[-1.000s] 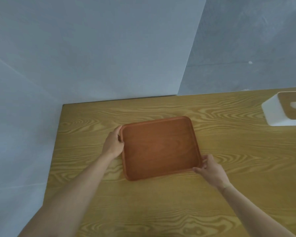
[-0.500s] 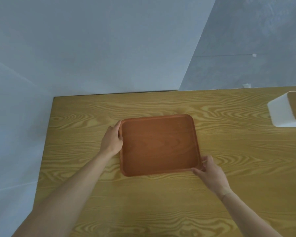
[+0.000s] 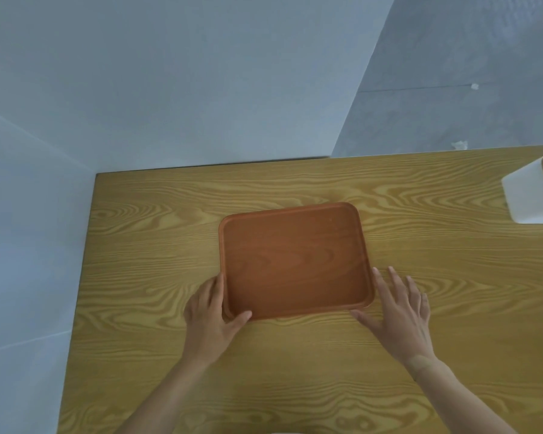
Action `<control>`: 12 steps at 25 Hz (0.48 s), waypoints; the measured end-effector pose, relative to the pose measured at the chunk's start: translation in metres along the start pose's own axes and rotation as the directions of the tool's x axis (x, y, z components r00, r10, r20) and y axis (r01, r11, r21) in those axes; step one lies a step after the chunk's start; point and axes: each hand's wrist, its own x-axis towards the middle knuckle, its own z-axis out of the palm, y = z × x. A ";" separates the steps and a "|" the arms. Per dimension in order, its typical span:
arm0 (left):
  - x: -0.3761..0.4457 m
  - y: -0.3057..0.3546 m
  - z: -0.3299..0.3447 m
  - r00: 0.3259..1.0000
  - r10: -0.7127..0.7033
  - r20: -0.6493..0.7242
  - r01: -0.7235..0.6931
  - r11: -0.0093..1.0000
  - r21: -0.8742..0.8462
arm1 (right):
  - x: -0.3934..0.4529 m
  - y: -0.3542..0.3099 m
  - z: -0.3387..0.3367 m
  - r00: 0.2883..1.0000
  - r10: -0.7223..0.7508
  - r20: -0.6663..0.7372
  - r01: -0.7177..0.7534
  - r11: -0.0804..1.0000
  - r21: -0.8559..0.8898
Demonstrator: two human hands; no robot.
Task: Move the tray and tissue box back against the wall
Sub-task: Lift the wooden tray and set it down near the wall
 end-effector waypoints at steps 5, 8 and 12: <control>-0.007 -0.011 0.009 0.997 0.077 -0.016 -0.075 0.993 0.096 | 0.001 0.003 0.006 1.000 -0.015 -0.001 0.015 1.000 0.001; 0.001 -0.011 0.007 0.997 0.078 -0.028 -0.076 0.993 0.093 | 0.004 0.003 0.006 1.000 0.005 -0.020 -0.005 1.000 0.021; 0.015 -0.012 0.001 0.998 0.056 -0.042 -0.054 0.996 0.065 | 0.015 -0.002 0.005 0.999 0.026 -0.022 -0.025 0.998 0.051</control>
